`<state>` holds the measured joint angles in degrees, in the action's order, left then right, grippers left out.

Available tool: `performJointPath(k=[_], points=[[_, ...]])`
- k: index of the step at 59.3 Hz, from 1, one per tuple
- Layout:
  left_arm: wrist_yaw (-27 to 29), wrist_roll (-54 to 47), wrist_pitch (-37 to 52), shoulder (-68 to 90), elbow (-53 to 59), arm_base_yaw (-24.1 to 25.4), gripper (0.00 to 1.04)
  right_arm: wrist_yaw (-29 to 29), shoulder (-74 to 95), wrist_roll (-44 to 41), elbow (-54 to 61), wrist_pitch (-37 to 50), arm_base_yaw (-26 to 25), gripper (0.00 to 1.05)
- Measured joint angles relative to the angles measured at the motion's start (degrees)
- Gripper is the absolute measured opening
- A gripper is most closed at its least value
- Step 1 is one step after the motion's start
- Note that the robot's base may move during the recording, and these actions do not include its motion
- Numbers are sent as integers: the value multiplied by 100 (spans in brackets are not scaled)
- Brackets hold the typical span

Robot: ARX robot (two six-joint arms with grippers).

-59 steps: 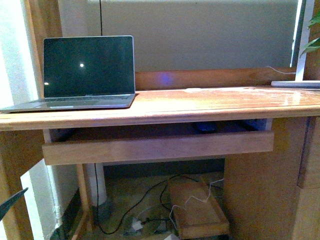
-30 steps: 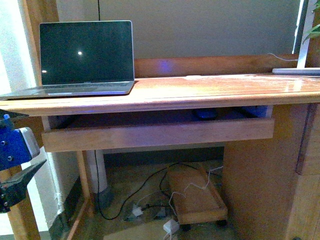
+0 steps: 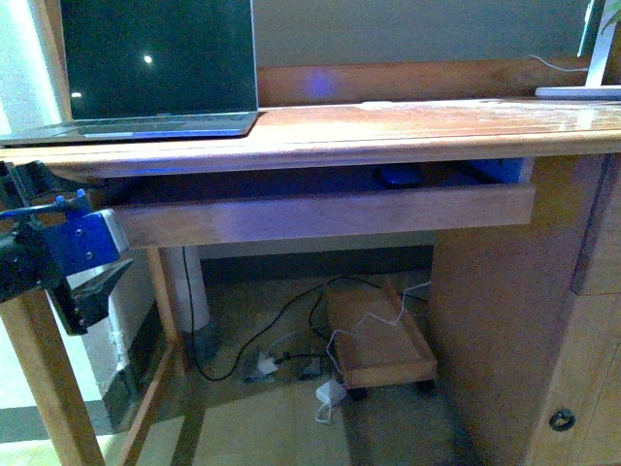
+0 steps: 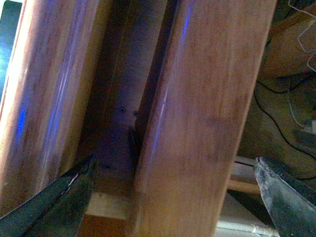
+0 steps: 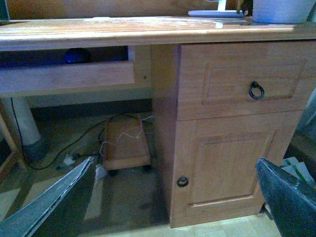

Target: Place mouse

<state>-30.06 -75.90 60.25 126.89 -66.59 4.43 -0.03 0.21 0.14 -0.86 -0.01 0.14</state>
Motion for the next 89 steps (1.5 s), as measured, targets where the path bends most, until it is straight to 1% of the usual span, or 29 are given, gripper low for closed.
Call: performJointPath(k=[14,20,23,28,29,31,35,39,46,55,59,60,62,63,66,67,68,69,70,71,74,77,79,80,82,89], points=[[31,-136,-468,466,-595,-175,97,0,0,0,0,0,0,97],[221,-195,-793,546,-820,-267,97,0,0,0,0,0,0,97],[468,-214,-1220,492,-870,-323,97,0,0,0,0,0,0,97],[791,-188,-2616,-22,-756,-433,97,-2,0,0,0,0,0,97],[920,-83,-2999,-190,-704,-472,97,0,0,0,0,0,0,97],[1012,160,-3488,-415,-627,-522,97,0,0,0,0,0,0,97],[1058,468,-4030,-756,-424,-595,97,2,0,0,0,0,0,97],[905,787,-4433,-1193,-55,-667,97,2,0,2,0,0,0,97],[520,1189,-4695,-1858,629,-844,97,0,2,2,0,0,0,97],[136,2188,-4822,-2708,1449,-1283,97,0,0,0,0,0,0,97],[-28,3021,-4625,-3080,1775,-1484,97,0,0,2,0,0,0,97],[-52,3091,-4577,-3136,1834,-1510,97,0,0,2,0,0,0,97],[-144,3823,-4378,-3359,2009,-1600,97,0,0,0,0,0,0,97],[-149,4011,-4328,-3412,2052,-1617,97,2,0,2,0,0,0,97],[-114,4992,-4054,-3696,2247,-1707,97,0,0,0,2,0,0,97],[-90,5088,-4002,-3755,2277,-1720,97,0,0,2,0,0,0,97],[-28,5571,-3906,-3873,2332,-1744,97,0,0,2,0,0,0,97],[13,5663,-3858,-3939,2358,-1755,97,0,0,0,0,0,0,97],[118,6120,-3768,-4074,2406,-1773,97,0,0,0,0,0,0,97],[181,6295,-3738,-4146,2428,-1779,97,0,0,0,0,0,0,97],[579,7193,-3742,-4642,2538,-1799,97,2,0,2,0,0,0,97],[874,7563,-3807,-4996,2643,-1810,97,2,0,0,0,0,0,97],[1202,7873,-3934,-5355,2787,-1834,97,-2,0,2,0,0,0,97],[1239,7901,-3976,-5445,2828,-1834,97,0,0,0,0,0,0,97],[1534,8170,-4151,-5794,3008,-1834,97,0,0,0,0,0,0,97],[2356,8437,-4489,-6771,3685,-1832,97,0,0,2,0,0,0,97]])
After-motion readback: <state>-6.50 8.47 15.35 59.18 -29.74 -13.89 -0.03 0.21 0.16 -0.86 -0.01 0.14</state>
